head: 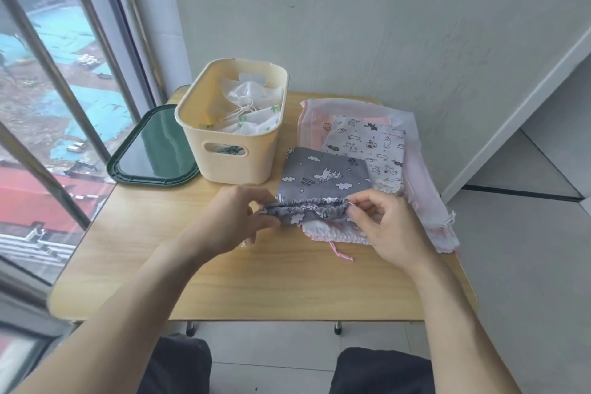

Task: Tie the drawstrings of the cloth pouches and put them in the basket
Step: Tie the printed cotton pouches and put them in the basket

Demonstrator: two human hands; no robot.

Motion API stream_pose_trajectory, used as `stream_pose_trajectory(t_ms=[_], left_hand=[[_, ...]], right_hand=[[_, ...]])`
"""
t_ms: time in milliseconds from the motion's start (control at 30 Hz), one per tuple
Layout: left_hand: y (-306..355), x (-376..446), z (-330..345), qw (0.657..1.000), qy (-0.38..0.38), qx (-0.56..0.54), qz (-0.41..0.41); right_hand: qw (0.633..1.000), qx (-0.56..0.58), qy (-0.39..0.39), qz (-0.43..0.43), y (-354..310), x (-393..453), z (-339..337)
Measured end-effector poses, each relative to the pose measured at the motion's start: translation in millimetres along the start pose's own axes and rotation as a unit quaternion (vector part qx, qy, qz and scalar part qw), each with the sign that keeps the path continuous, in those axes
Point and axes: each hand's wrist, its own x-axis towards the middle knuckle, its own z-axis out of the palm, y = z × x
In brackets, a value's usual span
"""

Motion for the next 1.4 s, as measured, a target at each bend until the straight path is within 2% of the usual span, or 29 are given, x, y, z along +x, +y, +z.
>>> stream_pose_trajectory(t_ms=[200, 400, 600, 733, 833, 933, 1000, 1067, 1133, 1167, 1267, 1333, 1400], left_hand=[[1.5, -3.7, -13.9, 0.999, 0.0, -0.007, -0.038], [0.1, -6.1, -23.1, 0.997, -0.034, -0.005, -0.065], [-10.8, -2.6, -33.2, 0.996, -0.031, -0.022, -0.076], [-16.6, -2.2, -33.6, 0.998, -0.029, -0.039, -0.043], [-8.7, -0.7, -24.6, 0.992, 0.01, -0.122, -0.019], [1.2, 3.4, -14.0, 0.973, 0.025, -0.229, -0.019], [8.7, 4.9, -6.9, 0.95, 0.015, -0.311, 0.001], [15.0, 4.6, 0.1, 0.91, -0.006, -0.413, 0.029], [21.3, 3.4, 7.0, 0.87, -0.03, -0.491, 0.036], [24.1, 2.7, 10.5, 0.862, -0.036, -0.505, 0.031], [30.7, 0.7, 17.5, 0.867, -0.027, -0.498, -0.001], [31.2, 0.8, 19.2, 0.87, -0.028, -0.49, -0.03], [31.0, 2.2, 18.4, 0.873, -0.039, -0.482, -0.061]], right_hand=[[1.0, 0.006, -0.003, 0.023, 6.4, -4.6, -9.5], [0.997, -0.002, -0.056, 0.058, 10.0, -12.7, -25.8], [0.995, -0.001, -0.03, 0.094, 21.3, -18.2, -45.7], [0.994, -0.004, -0.007, 0.109, 25.8, -19.8, -50.8], [0.992, 0.06, 0.013, 0.111, 19.4, -19.0, -46.4], [0.988, 0.13, 0.054, 0.058, 2.7, -17.7, -35.5], [0.988, 0.108, 0.112, -0.004, -9.5, -17.4, -22.0], [0.98, 0.092, 0.164, -0.068, -22.1, -18.9, -4.9], [0.971, 0.144, 0.166, -0.093, -30.6, -22.2, 10.1], [0.969, 0.179, 0.147, -0.091, -33.3, -23.2, 15.5], [0.95, 0.303, 0.051, -0.058, -38.9, -25.2, 24.0], [0.904, 0.427, -0.005, -0.001, -45.1, -25.2, 26.5], [0.869, 0.492, -0.025, 0.051, -51.8, -25.1, 24.7]])
